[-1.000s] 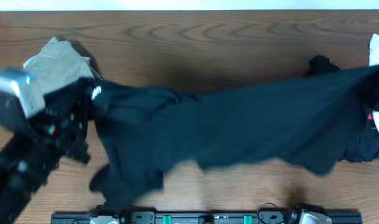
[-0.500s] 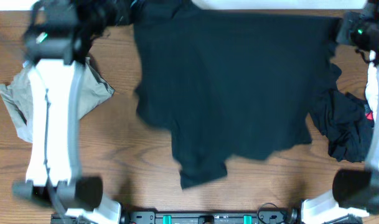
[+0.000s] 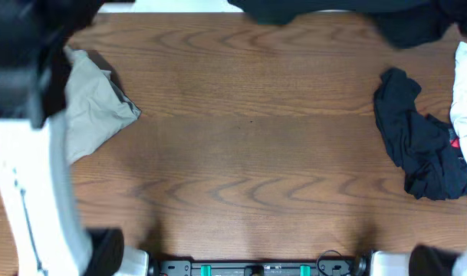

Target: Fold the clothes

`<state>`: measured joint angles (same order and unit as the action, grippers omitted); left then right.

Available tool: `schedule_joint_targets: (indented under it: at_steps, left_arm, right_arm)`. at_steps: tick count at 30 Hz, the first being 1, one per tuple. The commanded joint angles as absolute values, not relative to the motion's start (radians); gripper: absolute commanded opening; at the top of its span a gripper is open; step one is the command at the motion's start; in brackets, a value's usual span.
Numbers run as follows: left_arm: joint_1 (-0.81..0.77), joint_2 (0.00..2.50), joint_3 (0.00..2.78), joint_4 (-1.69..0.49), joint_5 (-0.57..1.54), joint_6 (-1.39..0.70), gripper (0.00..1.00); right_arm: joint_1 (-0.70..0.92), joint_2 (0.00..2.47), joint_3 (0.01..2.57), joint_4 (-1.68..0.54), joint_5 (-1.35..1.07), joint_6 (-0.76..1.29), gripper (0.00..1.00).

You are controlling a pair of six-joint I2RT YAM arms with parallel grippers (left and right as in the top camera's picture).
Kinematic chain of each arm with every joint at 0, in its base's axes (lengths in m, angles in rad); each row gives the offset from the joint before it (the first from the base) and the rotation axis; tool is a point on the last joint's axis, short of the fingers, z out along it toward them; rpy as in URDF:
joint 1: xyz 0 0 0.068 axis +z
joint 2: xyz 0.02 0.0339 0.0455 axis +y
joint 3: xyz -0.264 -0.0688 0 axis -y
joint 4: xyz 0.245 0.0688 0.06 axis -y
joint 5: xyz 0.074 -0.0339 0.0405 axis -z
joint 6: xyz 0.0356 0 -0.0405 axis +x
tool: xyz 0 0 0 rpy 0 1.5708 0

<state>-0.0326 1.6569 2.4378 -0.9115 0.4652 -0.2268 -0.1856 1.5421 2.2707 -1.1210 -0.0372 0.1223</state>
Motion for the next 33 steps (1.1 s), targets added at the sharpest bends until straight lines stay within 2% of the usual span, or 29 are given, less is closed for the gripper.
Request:
schedule_joint_targets:
  at_steps: [1,5,10,15,21,33]
  left_arm:
    - [-0.020,1.651,2.446,-1.081,0.460,-0.163,0.06]
    - [-0.025,1.686,2.416,-1.372,0.461,-0.108,0.06]
    - [-0.052,1.768,2.284,-1.570,0.460,0.010,0.06]
    - [-0.070,1.818,2.064,-1.588,0.461,0.042,0.06]
    - [-0.070,1.822,1.845,-1.587,0.461,0.041,0.06]
    - [-0.070,1.801,1.760,-1.553,0.566,0.060,0.06]
  right_arm:
    - [-0.189,1.579,2.255,-1.241,0.012,0.115,0.01]
    - [-0.189,1.627,2.195,-1.425,0.012,0.115,0.01]
    - [-0.188,1.681,1.991,-1.504,0.020,0.109,0.01]
    - [-0.189,1.693,1.684,-1.412,0.019,0.107,0.01]
    - [-0.189,1.693,1.463,-1.354,0.019,0.107,0.01]
    - [-0.189,1.648,1.421,-1.325,0.019,0.107,0.01]
